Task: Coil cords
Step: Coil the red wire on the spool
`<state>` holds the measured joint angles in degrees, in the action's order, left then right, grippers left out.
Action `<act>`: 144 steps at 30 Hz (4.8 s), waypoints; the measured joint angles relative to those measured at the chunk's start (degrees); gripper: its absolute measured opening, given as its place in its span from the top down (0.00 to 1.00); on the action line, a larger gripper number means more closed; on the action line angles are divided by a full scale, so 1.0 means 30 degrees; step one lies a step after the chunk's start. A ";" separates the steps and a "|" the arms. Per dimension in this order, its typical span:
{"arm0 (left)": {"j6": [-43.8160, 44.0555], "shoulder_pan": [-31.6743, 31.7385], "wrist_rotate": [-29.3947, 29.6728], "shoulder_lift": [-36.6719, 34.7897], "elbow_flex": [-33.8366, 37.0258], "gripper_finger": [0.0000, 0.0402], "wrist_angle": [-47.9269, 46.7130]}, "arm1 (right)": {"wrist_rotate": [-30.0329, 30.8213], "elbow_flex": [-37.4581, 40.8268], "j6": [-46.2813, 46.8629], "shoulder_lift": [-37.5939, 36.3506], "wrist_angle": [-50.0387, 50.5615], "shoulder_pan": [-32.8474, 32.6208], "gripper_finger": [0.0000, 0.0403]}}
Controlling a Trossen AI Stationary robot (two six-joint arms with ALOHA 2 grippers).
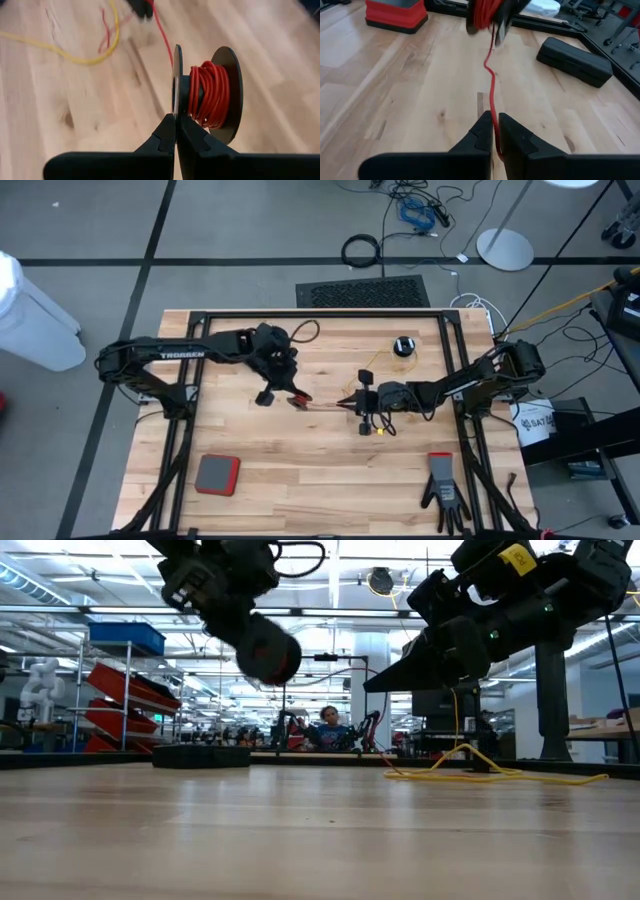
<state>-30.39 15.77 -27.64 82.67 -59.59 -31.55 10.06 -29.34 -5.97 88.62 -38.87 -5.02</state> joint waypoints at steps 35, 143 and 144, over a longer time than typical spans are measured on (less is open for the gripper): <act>-0.0495 -0.2871 1.7575 0.6228 0.0000 0.99 1.4393 | 0.4212 -0.1720 0.1379 0.0000 -0.0965 0.0059 1.00; -0.2572 -0.2007 0.7336 0.5246 -0.0007 0.99 0.8006 | 0.6521 -0.2448 0.0340 0.0000 0.8539 -0.2600 1.00; -0.2849 -0.2157 0.7694 0.5246 -0.0007 0.99 0.8012 | 0.6521 -0.2455 0.0381 -0.0001 0.8502 -0.2578 1.00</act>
<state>-38.94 9.30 -4.56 98.41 -59.61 -7.51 29.63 -36.71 -4.83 88.62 -13.37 -12.75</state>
